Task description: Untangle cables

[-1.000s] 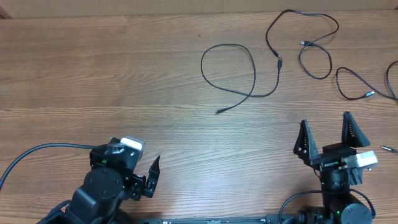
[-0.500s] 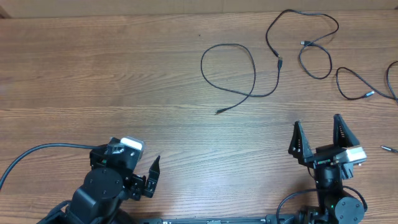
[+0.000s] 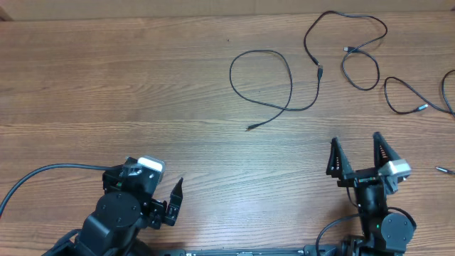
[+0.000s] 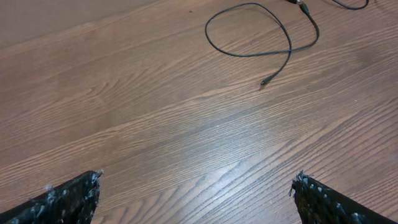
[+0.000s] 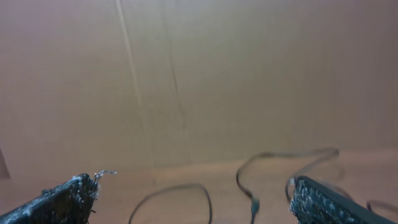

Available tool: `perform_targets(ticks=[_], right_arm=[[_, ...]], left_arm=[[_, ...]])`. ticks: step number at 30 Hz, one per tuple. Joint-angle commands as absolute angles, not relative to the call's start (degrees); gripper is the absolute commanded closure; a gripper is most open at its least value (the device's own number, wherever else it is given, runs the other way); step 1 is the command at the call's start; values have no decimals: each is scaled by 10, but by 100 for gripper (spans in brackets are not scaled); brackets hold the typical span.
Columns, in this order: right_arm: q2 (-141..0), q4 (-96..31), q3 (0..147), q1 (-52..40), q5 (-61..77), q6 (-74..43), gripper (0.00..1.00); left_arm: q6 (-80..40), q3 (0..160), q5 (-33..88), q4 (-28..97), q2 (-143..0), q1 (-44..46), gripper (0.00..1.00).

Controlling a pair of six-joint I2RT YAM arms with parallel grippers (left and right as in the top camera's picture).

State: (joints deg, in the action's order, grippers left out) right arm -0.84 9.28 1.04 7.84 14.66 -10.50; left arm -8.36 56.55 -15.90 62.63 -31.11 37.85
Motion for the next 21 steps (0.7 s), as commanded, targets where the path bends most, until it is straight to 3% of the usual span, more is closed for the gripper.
perform_targets(ticks=[1,8,21], right_arm=[[-1,62,4,80,147,-109,0],[-1,-33,4,80,153,-109,0],[-1,-39,4,81,81,-70,0]], left_arm=[[-75,564,-165,626,-307,379,1],[-75,564,-165,626,-307,379,0],[-75,564,-165,626,-307,379,0]])
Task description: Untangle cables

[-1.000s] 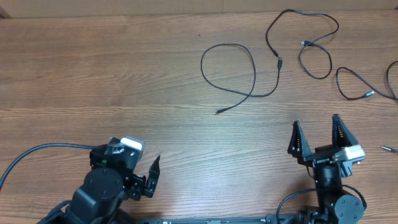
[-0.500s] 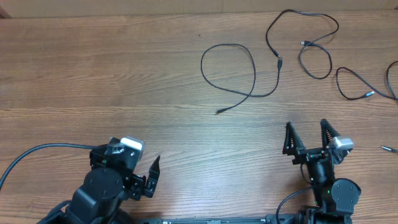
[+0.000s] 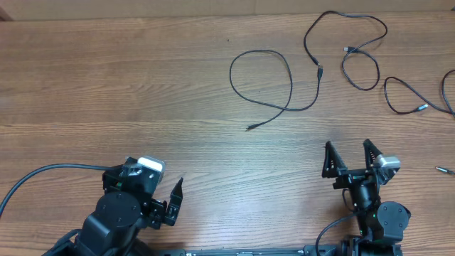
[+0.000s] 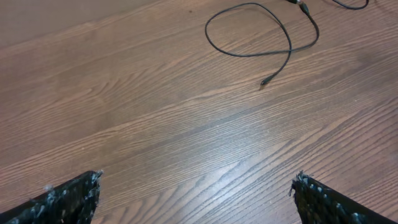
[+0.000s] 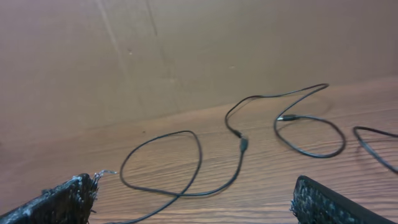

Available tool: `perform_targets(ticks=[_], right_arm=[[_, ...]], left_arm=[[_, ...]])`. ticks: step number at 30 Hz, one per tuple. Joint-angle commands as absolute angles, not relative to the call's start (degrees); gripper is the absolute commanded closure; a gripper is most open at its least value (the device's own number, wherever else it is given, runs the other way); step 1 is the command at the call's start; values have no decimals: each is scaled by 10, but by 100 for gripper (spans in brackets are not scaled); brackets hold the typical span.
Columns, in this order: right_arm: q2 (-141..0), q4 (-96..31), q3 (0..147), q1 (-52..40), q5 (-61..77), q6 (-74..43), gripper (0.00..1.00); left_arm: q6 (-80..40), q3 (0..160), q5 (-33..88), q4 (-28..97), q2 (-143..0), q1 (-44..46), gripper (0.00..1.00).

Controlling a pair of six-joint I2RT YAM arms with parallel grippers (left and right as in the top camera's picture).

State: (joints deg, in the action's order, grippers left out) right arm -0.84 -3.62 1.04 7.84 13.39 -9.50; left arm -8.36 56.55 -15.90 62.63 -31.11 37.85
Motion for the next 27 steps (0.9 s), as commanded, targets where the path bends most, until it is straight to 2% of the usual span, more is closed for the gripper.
perform_targets(ticks=[1,7,27], right_arm=[[-1,-41,4,81,62,-70,0],[-1,-46,4,81,-21,-70,0],[-2,-47,4,81,-12,-70,0]], left_arm=[[-75,564,-165,626,-307,379,0],[-75,564,-165,626,-307,379,1],[-75,564,-165,626,-307,379,0]])
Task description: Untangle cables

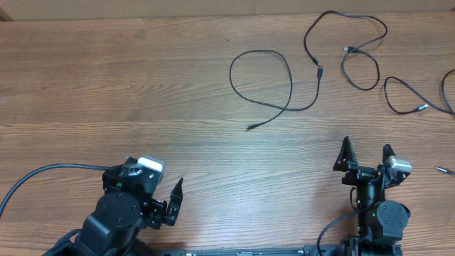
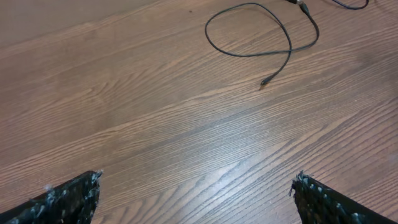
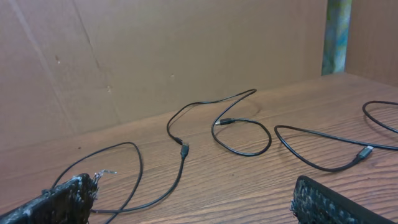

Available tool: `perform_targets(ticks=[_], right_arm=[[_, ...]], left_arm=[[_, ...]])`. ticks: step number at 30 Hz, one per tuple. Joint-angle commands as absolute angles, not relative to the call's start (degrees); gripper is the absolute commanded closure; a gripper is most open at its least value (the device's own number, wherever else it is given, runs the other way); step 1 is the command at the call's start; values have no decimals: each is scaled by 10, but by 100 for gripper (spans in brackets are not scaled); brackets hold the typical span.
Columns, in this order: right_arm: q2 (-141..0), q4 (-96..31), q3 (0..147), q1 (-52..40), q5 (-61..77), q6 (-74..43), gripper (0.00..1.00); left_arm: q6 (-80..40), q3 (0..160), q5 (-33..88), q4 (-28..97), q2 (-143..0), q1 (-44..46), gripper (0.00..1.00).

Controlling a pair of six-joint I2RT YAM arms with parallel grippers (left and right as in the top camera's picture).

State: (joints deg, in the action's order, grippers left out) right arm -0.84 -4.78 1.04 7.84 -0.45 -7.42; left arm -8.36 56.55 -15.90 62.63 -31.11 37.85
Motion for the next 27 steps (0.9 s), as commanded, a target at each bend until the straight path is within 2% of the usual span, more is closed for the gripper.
perform_targets(ticks=[1,22,27], right_arm=[[-2,-47,4,81,-12,-70,0],[-2,-47,4,81,-12,-70,0],[-2,-47,4,81,-12,-70,0]], left_arm=[[-75,564,-165,626,-307,379,1],[-75,564,-165,627,-307,377,0],[-84,564,-162,625,-316,321,1]])
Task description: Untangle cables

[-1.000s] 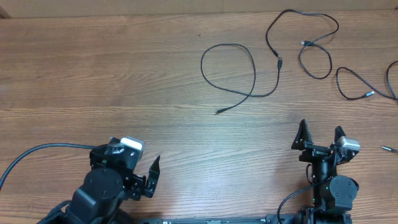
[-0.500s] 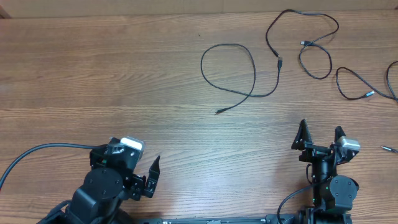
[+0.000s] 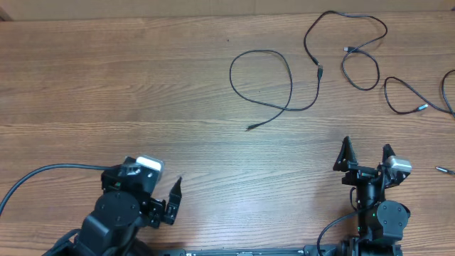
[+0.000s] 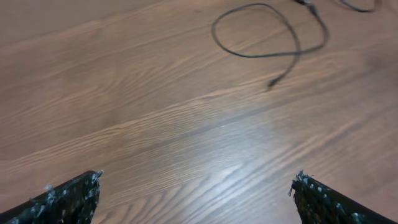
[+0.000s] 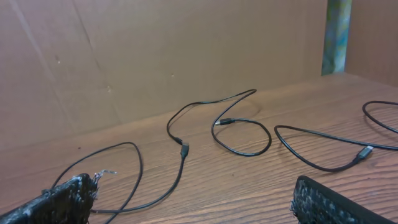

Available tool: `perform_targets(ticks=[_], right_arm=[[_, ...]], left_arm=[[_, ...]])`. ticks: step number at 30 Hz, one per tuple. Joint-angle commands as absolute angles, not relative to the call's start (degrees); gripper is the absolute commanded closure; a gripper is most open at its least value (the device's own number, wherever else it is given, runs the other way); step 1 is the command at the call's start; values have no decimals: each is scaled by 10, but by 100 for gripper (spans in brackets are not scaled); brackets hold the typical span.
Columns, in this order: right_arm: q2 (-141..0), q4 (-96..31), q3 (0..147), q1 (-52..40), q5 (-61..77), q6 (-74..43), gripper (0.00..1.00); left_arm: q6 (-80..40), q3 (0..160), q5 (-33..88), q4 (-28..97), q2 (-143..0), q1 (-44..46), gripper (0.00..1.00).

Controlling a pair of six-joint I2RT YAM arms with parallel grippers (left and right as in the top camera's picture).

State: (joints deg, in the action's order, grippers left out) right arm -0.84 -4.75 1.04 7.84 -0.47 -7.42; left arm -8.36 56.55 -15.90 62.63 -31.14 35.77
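Three thin black cables lie apart on the far right half of the wooden table point(image 3: 106, 85): a looped cable point(image 3: 290, 85), a curled one point(image 3: 378, 75) behind it, and a third point(image 3: 398, 110) at the right edge. The looped cable point(image 4: 296, 46) shows far ahead in the left wrist view. In the right wrist view the looped cable point(image 5: 180, 171), the curled one point(image 5: 249, 154) and the third point(image 5: 317, 167) lie ahead. My left gripper point(image 3: 169, 205) point(image 4: 196, 186) is open near the front edge. My right gripper point(image 3: 365, 155) point(image 5: 193, 193) is open and empty, short of the cables.
A brown cardboard wall point(image 5: 186, 50) stands behind the table. A small plug end point(image 3: 444, 169) lies at the right edge. The left arm's own grey lead point(image 3: 43, 173) runs off the front left.
The left wrist has shifted slightly, so the looped cable sits a little further right in its view. The right arm and all cables are unchanged.
At first my right gripper pointed up at the back wall, open. Then it had tilted down onto the cables, and later it faced further right and sat lower. The left gripper stayed open at the front left, shifting only slightly by now. The cables have not moved.
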Motion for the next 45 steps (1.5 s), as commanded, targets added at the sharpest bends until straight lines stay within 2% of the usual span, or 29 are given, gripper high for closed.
perform_targets(ticks=[1,12,17,21,24,35,40,45], right_arm=[[-2,-47,4,81,-13,-70,0],[-2,-47,4,81,-12,-70,0],[-2,-47,4,81,-12,-70,0],[-2,-47,4,81,-12,-70,0],[-2,-47,4,81,-12,-70,0],[-2,-47,4,81,-12,-70,0],[-2,-47,4,81,-12,-70,0],[-2,-47,4,81,-13,-70,0]], left_arm=[[-95,564,-153,621,-320,304,0],[-139,564,-54,494,-347,66,1],[-136,564,-15,422,-347,4,1],[-111,564,-13,369,-347,-4,1],[-51,564,5,335,-347,-4,1],[29,547,95,284,-307,-30,0],[56,473,119,195,-261,-31,0],[59,358,143,46,-209,-31,0]])
